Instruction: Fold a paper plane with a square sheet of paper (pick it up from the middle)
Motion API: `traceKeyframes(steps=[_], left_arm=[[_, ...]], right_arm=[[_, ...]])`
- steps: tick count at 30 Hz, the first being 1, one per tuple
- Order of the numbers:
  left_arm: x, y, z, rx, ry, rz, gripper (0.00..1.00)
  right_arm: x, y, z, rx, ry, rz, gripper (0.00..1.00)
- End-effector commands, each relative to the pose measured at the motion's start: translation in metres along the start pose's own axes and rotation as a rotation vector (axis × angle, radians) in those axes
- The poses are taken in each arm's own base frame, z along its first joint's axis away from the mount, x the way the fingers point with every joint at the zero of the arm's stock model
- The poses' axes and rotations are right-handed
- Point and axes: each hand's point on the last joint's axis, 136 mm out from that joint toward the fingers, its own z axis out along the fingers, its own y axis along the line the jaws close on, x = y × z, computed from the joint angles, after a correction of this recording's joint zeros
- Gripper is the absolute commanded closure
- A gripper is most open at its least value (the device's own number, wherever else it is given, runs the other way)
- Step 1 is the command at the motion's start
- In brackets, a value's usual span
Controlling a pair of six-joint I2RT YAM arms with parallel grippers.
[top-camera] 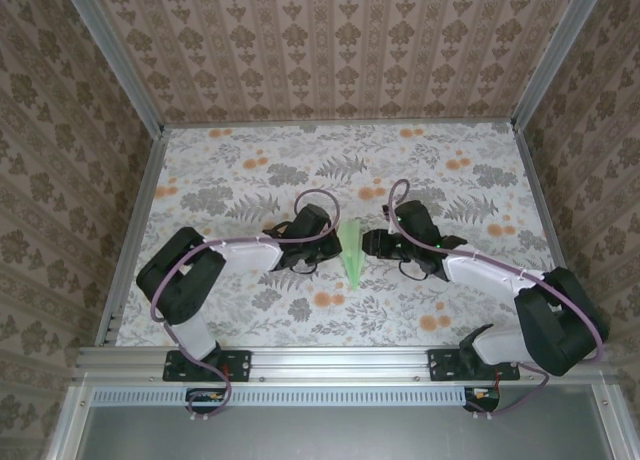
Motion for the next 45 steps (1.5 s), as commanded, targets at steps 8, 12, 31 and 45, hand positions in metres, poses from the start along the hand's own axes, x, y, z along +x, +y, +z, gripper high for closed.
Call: traceKeyframes(steps=[8,12,31,45], left_arm=[[-0.003,0.003,-0.009,0.043,-0.03,-0.025,1.0],[-0.002,0.003,-0.009,0.043,-0.026,-0.02,1.0],[0.0,0.001,-0.007,0.055,-0.013,-0.023,1.0],[0.001,0.001,-0.005,0.062,-0.004,-0.026,1.0]], right_arm=[[0.018,0.015,0.024,0.069,0.097,-0.025,0.7],[0.021,0.011,0.029,0.103,0.117,-0.038,0.7],[0.03,-0.006,0.043,0.187,0.165,-0.066,0.61],[0.052,0.01,0.043,0.074,0.231,0.002,0.52]])
